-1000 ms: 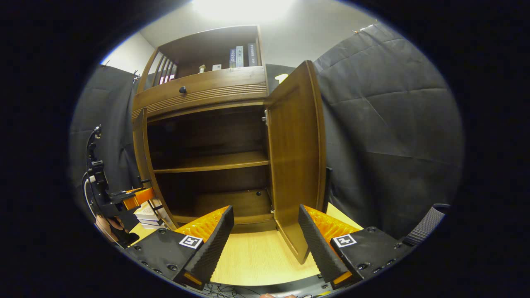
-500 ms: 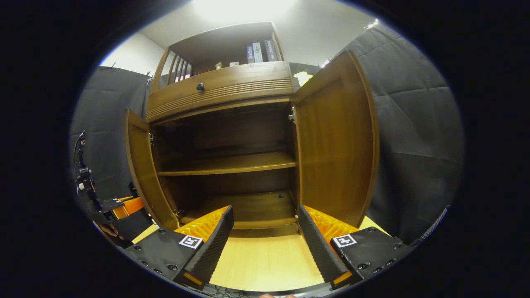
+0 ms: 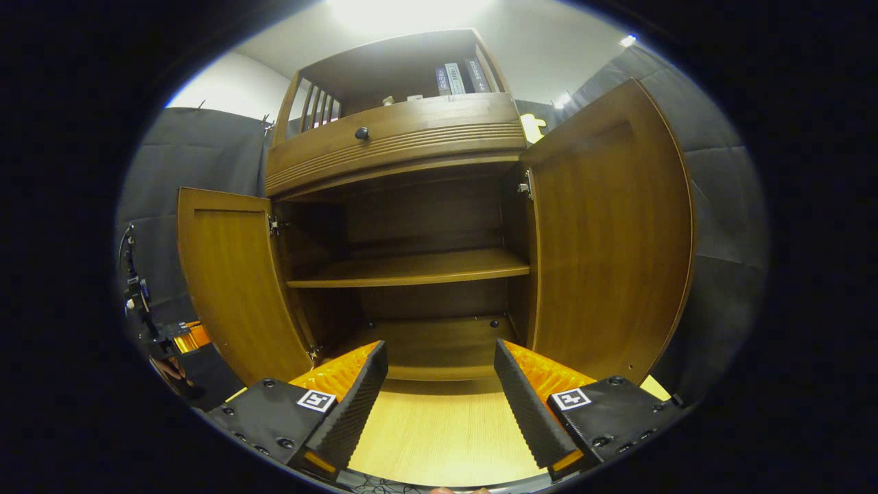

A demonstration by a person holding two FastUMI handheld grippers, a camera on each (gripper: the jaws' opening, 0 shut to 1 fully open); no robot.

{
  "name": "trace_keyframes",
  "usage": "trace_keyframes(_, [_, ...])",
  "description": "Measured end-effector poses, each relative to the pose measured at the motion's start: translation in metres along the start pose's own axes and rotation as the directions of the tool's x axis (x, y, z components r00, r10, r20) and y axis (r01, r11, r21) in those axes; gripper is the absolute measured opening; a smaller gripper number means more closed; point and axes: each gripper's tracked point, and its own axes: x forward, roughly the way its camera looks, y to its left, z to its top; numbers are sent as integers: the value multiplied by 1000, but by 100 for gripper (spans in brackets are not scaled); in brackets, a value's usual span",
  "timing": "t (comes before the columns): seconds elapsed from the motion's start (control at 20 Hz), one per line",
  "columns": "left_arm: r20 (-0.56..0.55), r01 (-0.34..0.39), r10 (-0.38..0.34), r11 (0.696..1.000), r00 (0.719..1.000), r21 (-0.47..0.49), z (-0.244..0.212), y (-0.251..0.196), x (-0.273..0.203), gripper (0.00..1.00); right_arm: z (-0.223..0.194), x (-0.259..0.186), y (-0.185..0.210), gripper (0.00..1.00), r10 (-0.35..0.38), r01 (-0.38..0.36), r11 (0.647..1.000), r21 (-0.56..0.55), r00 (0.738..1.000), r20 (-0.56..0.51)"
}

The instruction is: Open the right door of the double-door shoe cabinet with the right hand, and open the left door with the left hand.

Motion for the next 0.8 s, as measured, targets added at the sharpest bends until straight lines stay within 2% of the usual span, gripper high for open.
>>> trace_keyframes(0.15, [27, 60, -59, 998, 998, -12, 1, 19, -4, 22, 1, 3, -1, 93, -5, 5, 1000, -14, 1000, -2])
trace_keyframes(0.2, [30, 80, -80, 997, 996, -15, 1, 25, -5, 22, 2, 4, -1, 98, -9, 9, 1000, -18, 1000, -3])
trace_keyframes(0.25, [35, 88, -88, 996, 996, -15, 2, 32, -4, 22, 3, 4, -2, 93, -14, 14, 1000, -21, 1000, -3])
trace_keyframes(0.3, [52, 78, -77, 997, 996, -7, 6, 43, -6, 21, 3, 4, -3, 98, -18, 18, 1000, -23, 1000, -2])
trace_keyframes(0.35, [52, 70, -70, 998, 996, -6, 7, 53, -3, 20, 6, 4, -5, 93, -22, 22, 999, -25, 1000, 3])
trace_keyframes(0.5, [46, 73, -73, 997, 996, -7, 6, 68, -3, 17, 9, 6, -7, 93, -31, 32, 999, -43, 999, 15])
trace_keyframes(0.75, [41, 82, -83, 996, 996, 29, 10, 74, -5, 19, 16, 14, -13, 93, -47, 49, 998, -51, 999, 24])
trace_keyframes(0.8, [39, 81, -82, 996, 996, 25, 10, 74, -3, 13, 17, 15, -14, 93, -51, 53, 997, -52, 998, 28])
